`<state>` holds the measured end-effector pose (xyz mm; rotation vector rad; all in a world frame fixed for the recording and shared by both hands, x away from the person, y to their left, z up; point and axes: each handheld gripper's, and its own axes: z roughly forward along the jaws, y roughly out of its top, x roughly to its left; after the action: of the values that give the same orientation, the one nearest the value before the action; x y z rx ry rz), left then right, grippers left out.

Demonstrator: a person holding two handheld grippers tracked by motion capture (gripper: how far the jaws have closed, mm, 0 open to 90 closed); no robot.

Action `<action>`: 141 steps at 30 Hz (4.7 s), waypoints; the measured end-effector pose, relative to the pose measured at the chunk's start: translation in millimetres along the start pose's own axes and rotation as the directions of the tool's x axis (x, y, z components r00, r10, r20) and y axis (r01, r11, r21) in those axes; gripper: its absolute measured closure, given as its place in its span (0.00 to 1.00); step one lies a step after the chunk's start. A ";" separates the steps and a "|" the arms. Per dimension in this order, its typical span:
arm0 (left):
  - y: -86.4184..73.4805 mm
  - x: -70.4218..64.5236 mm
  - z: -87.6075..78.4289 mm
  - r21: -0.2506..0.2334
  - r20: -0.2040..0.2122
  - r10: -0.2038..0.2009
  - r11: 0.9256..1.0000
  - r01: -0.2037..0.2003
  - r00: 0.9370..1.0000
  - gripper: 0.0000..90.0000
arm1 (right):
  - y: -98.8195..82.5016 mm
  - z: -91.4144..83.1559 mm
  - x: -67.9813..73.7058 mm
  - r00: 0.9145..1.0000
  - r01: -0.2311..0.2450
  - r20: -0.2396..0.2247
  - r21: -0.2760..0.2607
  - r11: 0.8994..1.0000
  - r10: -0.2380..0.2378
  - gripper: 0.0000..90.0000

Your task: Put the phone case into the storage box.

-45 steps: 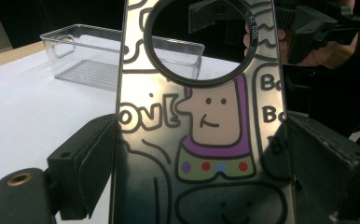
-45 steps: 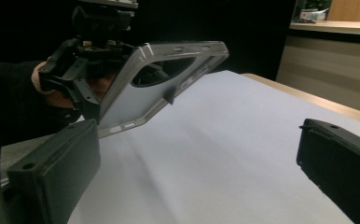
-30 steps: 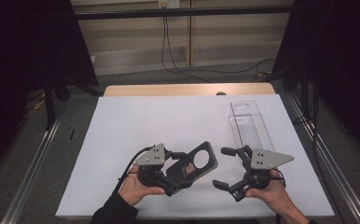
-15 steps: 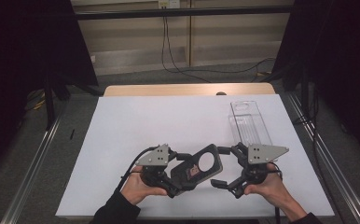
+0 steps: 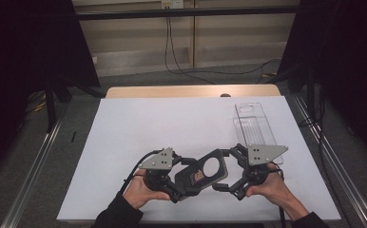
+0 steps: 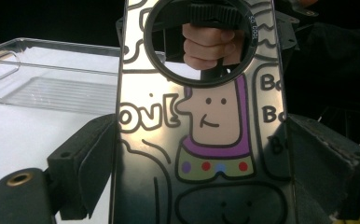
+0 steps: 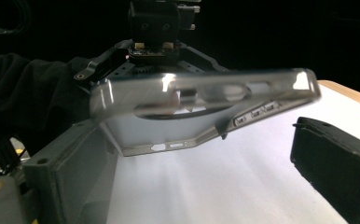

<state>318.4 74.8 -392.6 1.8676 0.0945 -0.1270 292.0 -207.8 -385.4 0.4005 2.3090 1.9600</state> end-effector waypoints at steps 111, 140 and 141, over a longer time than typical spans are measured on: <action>-45.7 -18.3 -88.3 -0.160 -0.639 -0.173 0.983 0.090 0.749 0.02 | 2.2 -27.9 -20.9 0.947 -0.125 0.299 0.000 0.992 0.119 0.13; -82.5 -23.7 -131.7 -0.228 -0.774 -0.241 0.969 0.096 0.585 0.02 | 26.5 -67.7 -40.8 0.858 -0.141 0.491 -0.055 0.989 0.150 0.13; -84.2 -22.7 -130.9 -0.225 -0.774 -0.238 0.970 0.098 0.586 0.02 | 30.2 -70.8 -43.8 0.852 -0.138 0.502 -0.057 0.989 0.148 0.13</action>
<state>290.2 224.8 -431.0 1.6130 0.8931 0.6020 321.9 -282.3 -347.9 0.9806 1.9635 1.6637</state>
